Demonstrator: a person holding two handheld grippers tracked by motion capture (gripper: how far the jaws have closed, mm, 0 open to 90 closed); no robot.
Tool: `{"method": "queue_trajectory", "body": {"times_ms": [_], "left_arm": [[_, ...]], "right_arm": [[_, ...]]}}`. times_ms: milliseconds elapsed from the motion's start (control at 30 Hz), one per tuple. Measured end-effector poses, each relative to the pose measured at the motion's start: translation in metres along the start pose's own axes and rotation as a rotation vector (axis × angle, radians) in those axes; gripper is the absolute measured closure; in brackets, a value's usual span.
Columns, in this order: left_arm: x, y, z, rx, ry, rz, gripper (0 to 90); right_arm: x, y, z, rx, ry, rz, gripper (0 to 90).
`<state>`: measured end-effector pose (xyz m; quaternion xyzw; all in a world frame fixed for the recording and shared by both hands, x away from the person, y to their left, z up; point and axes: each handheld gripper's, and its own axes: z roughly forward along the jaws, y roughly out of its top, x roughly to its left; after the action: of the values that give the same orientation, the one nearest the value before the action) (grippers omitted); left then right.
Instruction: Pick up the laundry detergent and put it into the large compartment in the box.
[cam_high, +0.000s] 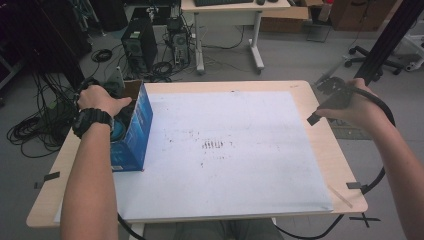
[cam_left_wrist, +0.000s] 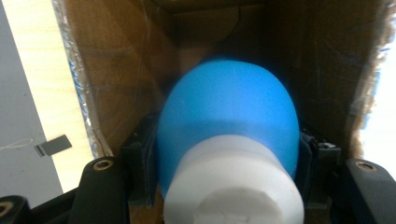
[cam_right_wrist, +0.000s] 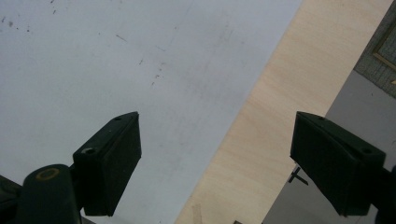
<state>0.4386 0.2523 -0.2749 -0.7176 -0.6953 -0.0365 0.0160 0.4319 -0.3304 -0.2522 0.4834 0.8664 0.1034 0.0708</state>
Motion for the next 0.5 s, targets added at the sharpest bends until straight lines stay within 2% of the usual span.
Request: {"method": "queue_trajectory", "body": {"times_ms": [500], "left_arm": [[0.0004, 0.0018, 0.002, 0.0, 0.0, 0.002, 37.4]], "right_arm": [[-0.0015, -0.0028, -0.0015, -0.001, -0.002, 0.003, 16.4]]}}
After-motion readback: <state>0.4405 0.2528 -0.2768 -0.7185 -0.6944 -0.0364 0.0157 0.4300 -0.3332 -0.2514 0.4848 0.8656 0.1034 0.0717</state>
